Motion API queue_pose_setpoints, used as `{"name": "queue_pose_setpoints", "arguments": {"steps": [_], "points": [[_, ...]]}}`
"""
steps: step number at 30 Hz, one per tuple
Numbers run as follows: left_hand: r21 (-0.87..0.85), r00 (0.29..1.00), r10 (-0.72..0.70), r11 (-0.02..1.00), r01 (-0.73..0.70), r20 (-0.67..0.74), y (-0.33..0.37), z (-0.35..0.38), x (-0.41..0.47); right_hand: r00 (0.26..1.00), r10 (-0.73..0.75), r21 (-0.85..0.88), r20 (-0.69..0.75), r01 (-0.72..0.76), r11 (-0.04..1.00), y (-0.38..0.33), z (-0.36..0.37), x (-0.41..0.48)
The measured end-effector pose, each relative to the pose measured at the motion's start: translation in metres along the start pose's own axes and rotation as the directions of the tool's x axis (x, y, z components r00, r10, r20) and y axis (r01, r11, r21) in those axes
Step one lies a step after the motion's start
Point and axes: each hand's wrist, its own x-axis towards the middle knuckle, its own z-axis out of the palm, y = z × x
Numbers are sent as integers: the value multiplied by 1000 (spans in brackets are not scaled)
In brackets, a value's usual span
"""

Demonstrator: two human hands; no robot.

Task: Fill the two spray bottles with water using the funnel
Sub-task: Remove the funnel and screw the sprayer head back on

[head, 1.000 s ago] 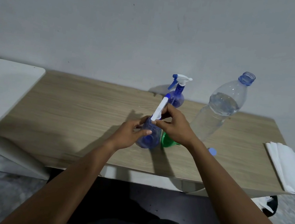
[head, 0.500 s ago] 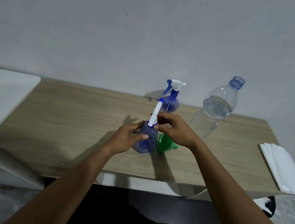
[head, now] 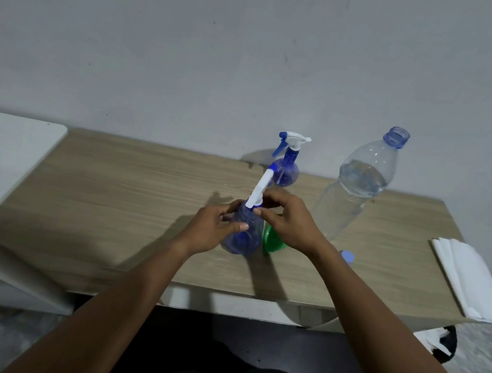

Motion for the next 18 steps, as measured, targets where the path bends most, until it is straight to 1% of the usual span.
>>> {"name": "queue_pose_setpoints", "arguments": {"steps": [2,3,5,6,7,9,10,12,13,14,16,18], "points": [[1,1000,-17,1000,17,1,1,-1,-1,999,25,29,-33,-24,999,0,6,-4],[9,1000,-23,1000,23,2,1,-1,-2,995,64,60,-73,-60,996,0,10,-7],[24,1000,-29,999,28,13,2,-3,-4,965,196,169,-176,-166,971,0,18,-11],[18,999,-29,999,28,18,2,-4,-7,952,232,219,-199,-188,958,-1,21,-12],[6,1000,-24,1000,24,17,2,-5,-10,955,218,244,-199,-167,955,-3,24,-11],[-17,999,-26,1000,26,20,3,-11,-16,982,143,237,-123,-111,965,-6,26,-9],[-33,999,-31,999,32,33,3,-14,-19,989,130,220,-70,-111,969,-8,26,-8],[-70,997,-52,996,56,60,5,-21,-26,987,162,218,-11,-156,963,-14,27,-8],[-88,995,-68,993,74,70,7,-24,-30,980,200,264,9,-195,945,-16,29,-9],[-100,992,-87,990,95,86,9,-27,-34,968,248,340,39,-246,908,-19,31,-11],[-103,981,-141,983,155,132,13,-30,-43,930,345,474,127,-362,802,-21,38,-13],[-90,966,-200,972,216,167,15,-32,-49,885,422,498,198,-461,734,-21,47,-14]]}}
